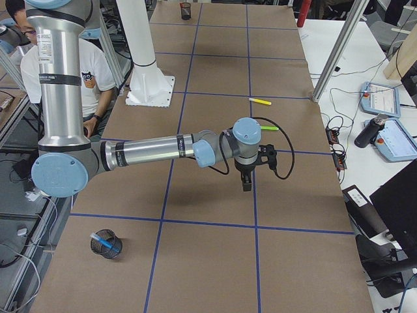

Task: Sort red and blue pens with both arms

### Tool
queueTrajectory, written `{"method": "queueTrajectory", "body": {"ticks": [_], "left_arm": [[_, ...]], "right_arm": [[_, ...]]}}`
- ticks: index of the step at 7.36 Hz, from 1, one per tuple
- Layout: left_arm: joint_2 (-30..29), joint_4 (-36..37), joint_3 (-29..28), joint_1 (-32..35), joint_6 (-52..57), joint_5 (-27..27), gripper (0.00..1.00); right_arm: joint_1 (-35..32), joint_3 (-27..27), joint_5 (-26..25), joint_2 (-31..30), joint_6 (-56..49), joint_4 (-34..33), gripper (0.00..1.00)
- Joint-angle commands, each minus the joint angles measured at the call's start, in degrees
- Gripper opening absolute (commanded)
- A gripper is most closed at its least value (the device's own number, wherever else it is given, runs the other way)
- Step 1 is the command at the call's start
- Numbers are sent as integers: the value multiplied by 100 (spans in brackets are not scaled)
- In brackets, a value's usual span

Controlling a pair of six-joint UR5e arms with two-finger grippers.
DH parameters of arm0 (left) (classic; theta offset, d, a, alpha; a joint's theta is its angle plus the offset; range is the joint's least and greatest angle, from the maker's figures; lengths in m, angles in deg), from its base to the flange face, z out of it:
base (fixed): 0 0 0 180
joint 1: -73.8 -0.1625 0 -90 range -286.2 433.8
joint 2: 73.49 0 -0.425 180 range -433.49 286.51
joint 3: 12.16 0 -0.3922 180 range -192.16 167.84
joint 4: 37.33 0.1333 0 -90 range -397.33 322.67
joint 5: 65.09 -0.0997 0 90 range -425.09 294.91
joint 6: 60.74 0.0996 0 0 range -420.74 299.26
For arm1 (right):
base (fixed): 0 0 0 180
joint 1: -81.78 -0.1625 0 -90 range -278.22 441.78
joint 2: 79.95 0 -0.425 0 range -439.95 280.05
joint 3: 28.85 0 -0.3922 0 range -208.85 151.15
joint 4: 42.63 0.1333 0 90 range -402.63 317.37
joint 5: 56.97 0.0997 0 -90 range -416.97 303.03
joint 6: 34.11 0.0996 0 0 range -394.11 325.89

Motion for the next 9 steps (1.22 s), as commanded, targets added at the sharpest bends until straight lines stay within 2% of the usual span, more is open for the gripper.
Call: {"method": "queueTrajectory", "body": {"ticks": [1,3,9], "left_arm": [[0,0,-66,0,15,-5,100],[0,-17,-225,0,24,-22,100],[-8,-26,-216,-9,15,-22,100]], "right_arm": [[10,-5,26,86,1,-8,100],[19,-5,27,95,1,35,100],[89,-5,27,95,18,44,100]]}}
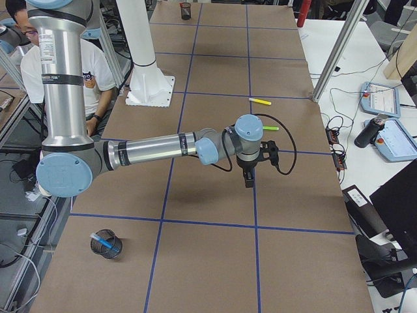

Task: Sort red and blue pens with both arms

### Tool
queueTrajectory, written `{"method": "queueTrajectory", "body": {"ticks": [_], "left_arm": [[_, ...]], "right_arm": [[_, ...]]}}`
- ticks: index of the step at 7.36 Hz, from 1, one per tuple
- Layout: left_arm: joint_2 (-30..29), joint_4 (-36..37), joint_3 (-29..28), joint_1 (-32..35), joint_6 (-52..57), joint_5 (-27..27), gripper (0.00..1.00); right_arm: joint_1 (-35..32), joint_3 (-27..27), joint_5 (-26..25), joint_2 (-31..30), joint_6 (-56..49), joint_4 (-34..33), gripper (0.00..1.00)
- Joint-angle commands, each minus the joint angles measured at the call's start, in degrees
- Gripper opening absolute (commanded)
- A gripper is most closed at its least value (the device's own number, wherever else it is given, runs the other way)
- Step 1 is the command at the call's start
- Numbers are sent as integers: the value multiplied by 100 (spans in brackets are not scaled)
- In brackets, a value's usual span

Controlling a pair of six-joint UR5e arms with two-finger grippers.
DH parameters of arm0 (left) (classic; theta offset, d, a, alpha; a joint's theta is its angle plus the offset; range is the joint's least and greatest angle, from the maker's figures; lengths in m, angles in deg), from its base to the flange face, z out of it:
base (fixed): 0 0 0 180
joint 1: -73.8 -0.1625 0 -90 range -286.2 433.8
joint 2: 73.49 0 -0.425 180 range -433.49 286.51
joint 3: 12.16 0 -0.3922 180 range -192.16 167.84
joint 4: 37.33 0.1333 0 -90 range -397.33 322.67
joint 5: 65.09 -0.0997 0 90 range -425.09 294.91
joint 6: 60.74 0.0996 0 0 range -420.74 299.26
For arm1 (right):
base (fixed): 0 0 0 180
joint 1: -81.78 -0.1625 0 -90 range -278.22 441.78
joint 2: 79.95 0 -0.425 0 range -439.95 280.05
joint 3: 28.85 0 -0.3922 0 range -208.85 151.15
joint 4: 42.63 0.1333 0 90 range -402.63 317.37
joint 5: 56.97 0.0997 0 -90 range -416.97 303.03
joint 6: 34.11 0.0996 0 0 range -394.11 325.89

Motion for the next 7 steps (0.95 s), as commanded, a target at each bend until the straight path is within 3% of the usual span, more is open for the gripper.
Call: {"method": "queueTrajectory", "body": {"ticks": [1,7], "left_arm": [[-1,-3,5,0,-12,3,100],[-1,-3,5,-9,-21,3,100]], "right_arm": [[11,-3,0,0,0,0,100],[64,6,0,0,0,0,100]]}}
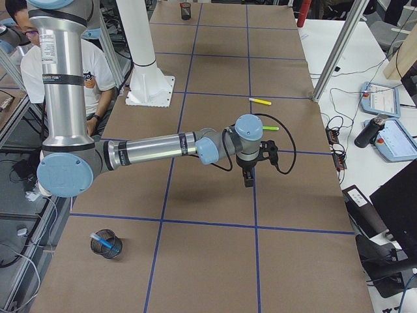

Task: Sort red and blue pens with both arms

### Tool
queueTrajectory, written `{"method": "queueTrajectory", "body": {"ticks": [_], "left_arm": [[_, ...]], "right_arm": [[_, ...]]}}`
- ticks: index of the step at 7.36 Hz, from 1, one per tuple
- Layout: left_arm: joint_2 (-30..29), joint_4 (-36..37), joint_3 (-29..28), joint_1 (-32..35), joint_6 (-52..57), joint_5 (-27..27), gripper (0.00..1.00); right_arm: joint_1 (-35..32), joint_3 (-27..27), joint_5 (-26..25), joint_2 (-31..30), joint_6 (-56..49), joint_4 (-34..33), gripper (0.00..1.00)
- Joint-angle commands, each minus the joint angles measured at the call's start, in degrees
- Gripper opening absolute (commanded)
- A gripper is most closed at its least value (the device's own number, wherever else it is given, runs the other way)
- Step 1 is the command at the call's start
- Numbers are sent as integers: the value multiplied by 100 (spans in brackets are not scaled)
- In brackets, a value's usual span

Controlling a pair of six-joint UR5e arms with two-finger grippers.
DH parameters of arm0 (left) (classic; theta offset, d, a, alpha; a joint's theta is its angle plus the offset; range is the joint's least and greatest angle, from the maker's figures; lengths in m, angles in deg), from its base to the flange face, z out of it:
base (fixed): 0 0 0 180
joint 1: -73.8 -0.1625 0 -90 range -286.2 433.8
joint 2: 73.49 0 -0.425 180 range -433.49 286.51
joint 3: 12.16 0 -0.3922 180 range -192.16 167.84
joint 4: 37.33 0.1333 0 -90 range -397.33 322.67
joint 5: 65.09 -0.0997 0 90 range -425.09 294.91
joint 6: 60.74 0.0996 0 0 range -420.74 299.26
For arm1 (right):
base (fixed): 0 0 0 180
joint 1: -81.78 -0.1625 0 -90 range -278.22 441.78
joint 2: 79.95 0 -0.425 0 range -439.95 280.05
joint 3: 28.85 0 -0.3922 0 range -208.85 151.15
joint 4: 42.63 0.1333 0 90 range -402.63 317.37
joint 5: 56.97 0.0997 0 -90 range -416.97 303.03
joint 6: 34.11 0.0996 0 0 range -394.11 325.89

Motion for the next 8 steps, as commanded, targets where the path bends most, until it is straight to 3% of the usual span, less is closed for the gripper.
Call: {"method": "queueTrajectory", "body": {"ticks": [1,8], "left_arm": [[0,-3,2,-6,-2,2,100],[-35,-310,72,-59,-20,37,100]], "right_arm": [[4,0,0,0,0,0,100],[39,-9,0,0,0,0,100]]}}
